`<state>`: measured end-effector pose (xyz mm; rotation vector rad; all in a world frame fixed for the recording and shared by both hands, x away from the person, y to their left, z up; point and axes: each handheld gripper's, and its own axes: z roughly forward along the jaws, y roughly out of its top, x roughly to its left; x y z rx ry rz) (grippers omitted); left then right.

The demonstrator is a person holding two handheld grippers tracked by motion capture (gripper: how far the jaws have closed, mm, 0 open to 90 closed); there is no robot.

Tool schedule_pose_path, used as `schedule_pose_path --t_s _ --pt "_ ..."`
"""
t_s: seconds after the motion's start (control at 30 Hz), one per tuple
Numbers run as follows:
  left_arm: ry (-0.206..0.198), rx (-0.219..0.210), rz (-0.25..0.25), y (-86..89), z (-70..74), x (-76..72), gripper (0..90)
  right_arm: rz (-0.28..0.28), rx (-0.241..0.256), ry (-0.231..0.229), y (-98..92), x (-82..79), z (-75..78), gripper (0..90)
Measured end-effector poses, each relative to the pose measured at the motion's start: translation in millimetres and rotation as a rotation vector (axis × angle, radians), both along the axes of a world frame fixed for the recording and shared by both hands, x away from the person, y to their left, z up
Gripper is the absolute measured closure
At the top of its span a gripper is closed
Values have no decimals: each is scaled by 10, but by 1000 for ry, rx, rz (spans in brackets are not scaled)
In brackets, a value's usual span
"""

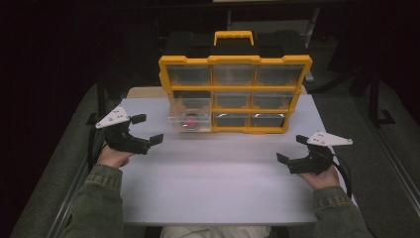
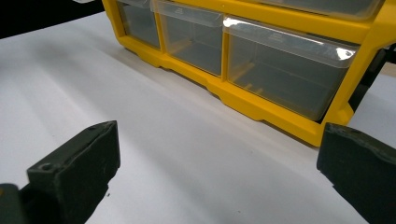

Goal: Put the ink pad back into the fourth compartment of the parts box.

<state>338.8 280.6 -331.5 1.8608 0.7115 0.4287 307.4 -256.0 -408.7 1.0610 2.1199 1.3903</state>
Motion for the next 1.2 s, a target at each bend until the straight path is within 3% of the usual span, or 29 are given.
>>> schedule_pose_path --t_s 0.13,0.27,0.77,1.03,1.2 --pt "2 -1 21 53 -88 -33 0 -2 -1 1 -4 4 -3 0" --pt "-29 -44 44 99 -131 -76 0 -2 -4 1 1 6 -6 0" --pt "-32 -54 124 243 -332 -183 0 -2 -1 0 3 1 -3 0" --pt "-70 -50 209 368 -471 -324 0 0 4 -4 1 0 2 0" --pt "-76 -70 231 423 -517 -361 0 0 3 -2 3 2 0 0"
